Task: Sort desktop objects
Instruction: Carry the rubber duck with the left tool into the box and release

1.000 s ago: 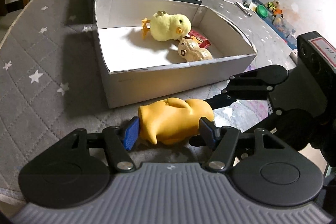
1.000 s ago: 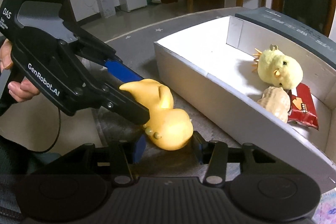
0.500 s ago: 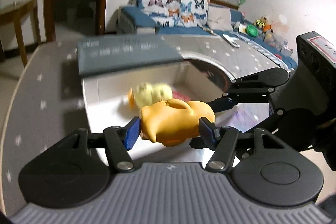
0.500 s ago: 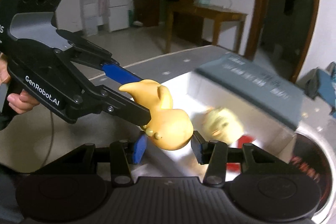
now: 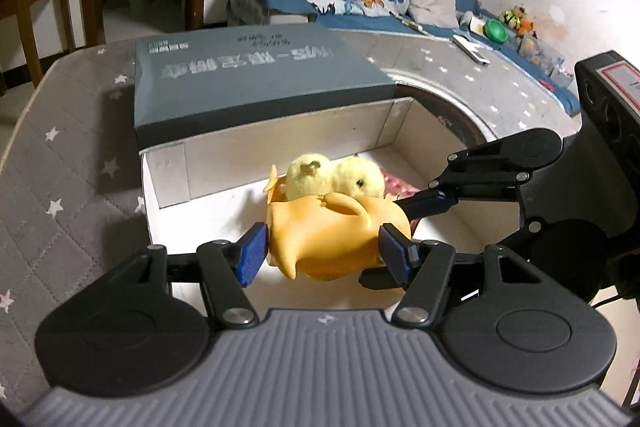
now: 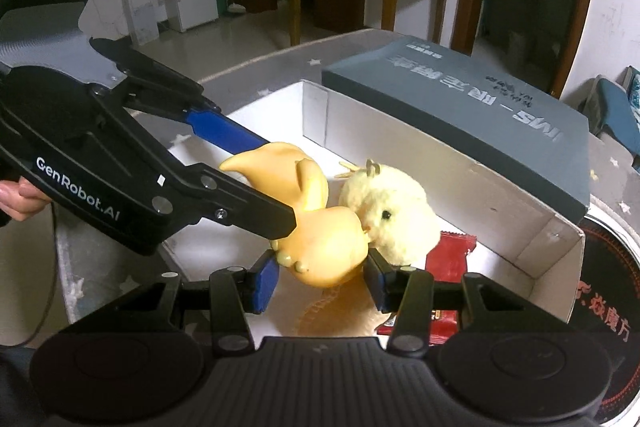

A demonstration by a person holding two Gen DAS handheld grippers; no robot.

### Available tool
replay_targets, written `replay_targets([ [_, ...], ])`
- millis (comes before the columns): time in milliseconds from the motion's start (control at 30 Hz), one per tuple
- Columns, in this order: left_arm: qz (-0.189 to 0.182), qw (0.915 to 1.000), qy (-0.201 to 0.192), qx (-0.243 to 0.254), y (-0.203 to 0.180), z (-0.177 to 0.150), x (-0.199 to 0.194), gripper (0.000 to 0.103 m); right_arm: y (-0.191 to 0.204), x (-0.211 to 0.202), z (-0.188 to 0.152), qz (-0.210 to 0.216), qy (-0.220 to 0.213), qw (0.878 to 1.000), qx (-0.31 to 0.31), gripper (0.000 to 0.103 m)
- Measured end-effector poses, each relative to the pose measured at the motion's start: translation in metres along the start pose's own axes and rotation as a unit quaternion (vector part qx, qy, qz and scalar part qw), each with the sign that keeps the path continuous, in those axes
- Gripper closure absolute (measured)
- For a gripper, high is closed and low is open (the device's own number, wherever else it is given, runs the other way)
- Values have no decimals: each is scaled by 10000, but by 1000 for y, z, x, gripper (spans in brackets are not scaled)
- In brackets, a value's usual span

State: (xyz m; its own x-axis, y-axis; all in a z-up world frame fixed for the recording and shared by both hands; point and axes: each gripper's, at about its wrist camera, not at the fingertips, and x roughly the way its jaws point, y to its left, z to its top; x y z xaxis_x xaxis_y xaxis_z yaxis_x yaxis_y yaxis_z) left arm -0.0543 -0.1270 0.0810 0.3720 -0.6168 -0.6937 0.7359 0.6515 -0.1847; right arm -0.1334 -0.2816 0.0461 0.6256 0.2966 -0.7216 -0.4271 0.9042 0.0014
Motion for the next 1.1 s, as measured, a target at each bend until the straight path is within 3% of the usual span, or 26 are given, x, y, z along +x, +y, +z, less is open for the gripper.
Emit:
replay_targets([
  [333, 6, 9999, 139, -99, 11, -3, 11, 40, 7, 10, 7, -308, 184, 9991, -234, 55],
  [667, 56, 9998, 195, -90, 13, -9, 12, 40, 6, 3, 5, -342, 132, 9992, -172, 54],
  [733, 71, 9998, 169, -71, 12, -9, 10, 40, 6, -4, 3, -350, 45, 9993, -125, 47],
  [967, 222, 9998, 0, 11, 6, -10, -4, 37, 9, -25, -5, -403, -301, 9986, 135, 37],
  [1000, 255, 9997, -32, 31, 4, -10, -6, 36, 9, -26, -6, -413, -333, 9984, 186, 35],
  [1100, 486, 9986, -198, 76, -1, -11, -15, 12, 6, -33, -12, -434, -434, 9974, 385, 27],
])
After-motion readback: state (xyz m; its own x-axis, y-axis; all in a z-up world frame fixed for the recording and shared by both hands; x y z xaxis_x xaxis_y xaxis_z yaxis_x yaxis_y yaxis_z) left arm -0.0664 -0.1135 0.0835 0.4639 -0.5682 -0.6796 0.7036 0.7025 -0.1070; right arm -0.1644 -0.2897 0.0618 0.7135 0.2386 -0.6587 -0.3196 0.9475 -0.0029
